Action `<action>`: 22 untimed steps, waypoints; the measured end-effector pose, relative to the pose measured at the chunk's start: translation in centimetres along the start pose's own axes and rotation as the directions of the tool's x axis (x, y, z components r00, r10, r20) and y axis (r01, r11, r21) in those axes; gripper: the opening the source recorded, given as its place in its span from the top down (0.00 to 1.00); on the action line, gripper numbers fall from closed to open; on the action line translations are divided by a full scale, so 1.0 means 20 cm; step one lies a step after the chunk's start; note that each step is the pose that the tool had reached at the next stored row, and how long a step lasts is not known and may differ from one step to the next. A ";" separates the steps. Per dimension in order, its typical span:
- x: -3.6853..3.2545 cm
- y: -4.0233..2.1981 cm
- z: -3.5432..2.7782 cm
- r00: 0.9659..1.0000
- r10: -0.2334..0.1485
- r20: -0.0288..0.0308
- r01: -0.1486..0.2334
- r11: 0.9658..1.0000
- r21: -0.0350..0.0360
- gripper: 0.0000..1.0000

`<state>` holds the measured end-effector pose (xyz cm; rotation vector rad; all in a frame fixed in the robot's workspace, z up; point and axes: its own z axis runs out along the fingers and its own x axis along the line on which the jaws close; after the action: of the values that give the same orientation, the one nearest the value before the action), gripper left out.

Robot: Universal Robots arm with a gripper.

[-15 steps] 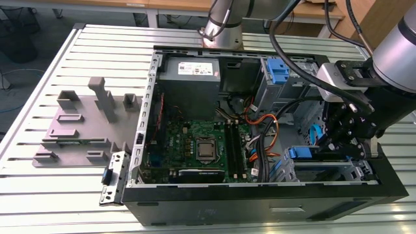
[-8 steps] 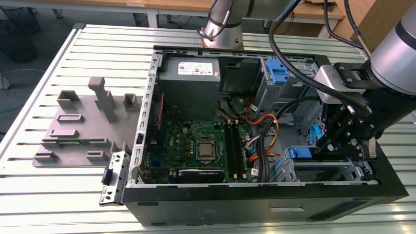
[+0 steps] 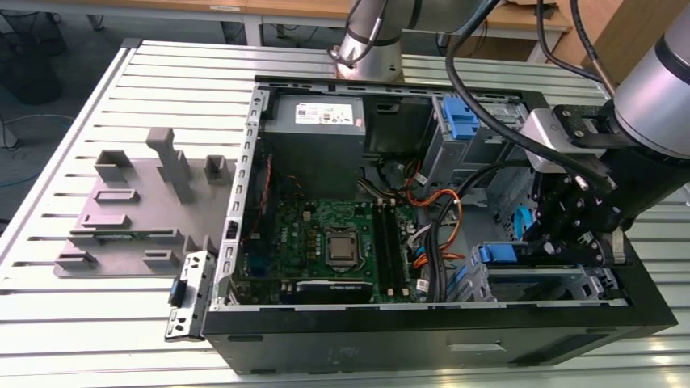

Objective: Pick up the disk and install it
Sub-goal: 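Insert the first disk wire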

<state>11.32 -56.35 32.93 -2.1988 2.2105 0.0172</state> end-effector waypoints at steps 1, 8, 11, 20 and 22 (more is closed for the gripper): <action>0.000 0.000 0.000 1.000 0.000 0.000 0.000 1.000 0.000 0.77; -0.001 0.000 -0.047 1.000 0.000 0.000 0.000 1.000 0.000 0.71; -0.002 -0.001 -0.088 1.000 0.000 0.000 0.000 1.000 0.000 0.71; -0.003 -0.023 -0.115 1.000 0.000 0.000 0.000 1.000 0.000 0.71; -0.003 -0.044 -0.115 1.000 0.000 0.000 0.000 1.000 0.000 0.71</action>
<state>12.18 -56.35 35.23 -2.1989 2.2108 0.0169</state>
